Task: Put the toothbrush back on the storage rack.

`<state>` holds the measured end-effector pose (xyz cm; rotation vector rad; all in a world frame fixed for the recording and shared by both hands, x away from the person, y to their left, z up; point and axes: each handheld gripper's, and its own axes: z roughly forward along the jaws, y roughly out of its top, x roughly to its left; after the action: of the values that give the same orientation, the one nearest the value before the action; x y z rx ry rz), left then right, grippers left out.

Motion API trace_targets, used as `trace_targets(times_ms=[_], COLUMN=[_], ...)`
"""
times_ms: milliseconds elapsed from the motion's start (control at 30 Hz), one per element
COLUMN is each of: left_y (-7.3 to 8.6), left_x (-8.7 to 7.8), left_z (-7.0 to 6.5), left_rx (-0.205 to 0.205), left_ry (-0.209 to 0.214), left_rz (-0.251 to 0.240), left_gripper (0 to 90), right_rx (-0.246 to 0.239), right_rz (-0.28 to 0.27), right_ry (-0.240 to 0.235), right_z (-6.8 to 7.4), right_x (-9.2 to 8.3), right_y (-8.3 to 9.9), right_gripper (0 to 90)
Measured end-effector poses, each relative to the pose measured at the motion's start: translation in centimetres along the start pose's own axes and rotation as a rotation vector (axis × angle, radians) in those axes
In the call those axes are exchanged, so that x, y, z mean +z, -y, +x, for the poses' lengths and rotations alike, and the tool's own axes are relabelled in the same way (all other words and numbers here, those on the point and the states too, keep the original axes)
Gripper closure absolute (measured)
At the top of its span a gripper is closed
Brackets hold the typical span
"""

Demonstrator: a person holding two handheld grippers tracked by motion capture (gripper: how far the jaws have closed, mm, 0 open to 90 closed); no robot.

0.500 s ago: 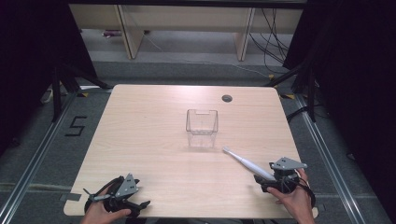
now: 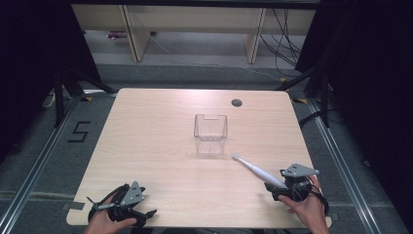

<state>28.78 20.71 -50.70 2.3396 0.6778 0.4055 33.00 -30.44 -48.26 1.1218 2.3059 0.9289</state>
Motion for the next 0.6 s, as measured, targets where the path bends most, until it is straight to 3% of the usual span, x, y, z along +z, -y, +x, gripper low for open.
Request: trace_targets(times_ms=[100, 133, 200, 233, 267, 300, 333, 367, 500, 600], left_y=[-0.04, -0.04, -0.03, -0.01, -0.07, -0.04, -0.07, -0.06, -0.05, -0.06], left_x=[0.00, 0.01, 0.01, 0.00, -0.05, -0.04, -0.08, -0.06, -0.05, -0.08], left_z=[0.05, 0.01, -0.01, 0.00, 0.07, 0.03, 0.05, 0.02, 0.01, -0.02], left_rx=[0.005, 0.000, 0.001, -0.001, 0.007, 0.002, 0.005, 0.002, 0.007, -0.002], left_ry=[0.001, -0.002, 0.004, -0.001, 0.002, -0.001, -0.002, -0.002, 0.004, -0.002], left_rz=[0.001, 0.001, 0.000, 0.004, 0.010, 0.007, 0.010, 0.011, 0.011, 0.007], left_gripper=[16.8, 16.8, 16.8, 16.8, 16.8, 16.8, 16.8, 16.8, 16.8, 16.8], right_rx=[0.026, -0.008, -0.016, 0.005, -0.020, -0.006, -0.040, -0.002, -0.042, -0.027], right_rz=[0.019, 0.002, 0.007, 0.012, 0.009, 0.011, 0.009, 0.020, 0.015, 0.027], right_ry=[-0.015, -0.012, -0.014, -0.014, -0.011, -0.008, -0.013, -0.014, -0.013, -0.021], right_z=[0.22, -0.03, -0.05, 0.10, 0.03, 0.23, 0.16, 0.50, 0.39, 0.69], right_x=[-0.02, 0.10, 0.05, 0.01, 0.10, 0.09, 0.18, 0.11, 0.21, 0.26], right_y=[-0.09, -0.15, -0.26, -0.33, -0.35, -0.39, -0.58, -0.58, -0.74, -0.82], right_gripper=[23.1, 23.1, 23.2, 23.2, 23.2, 23.3, 23.6, 23.7, 23.9, 24.0])
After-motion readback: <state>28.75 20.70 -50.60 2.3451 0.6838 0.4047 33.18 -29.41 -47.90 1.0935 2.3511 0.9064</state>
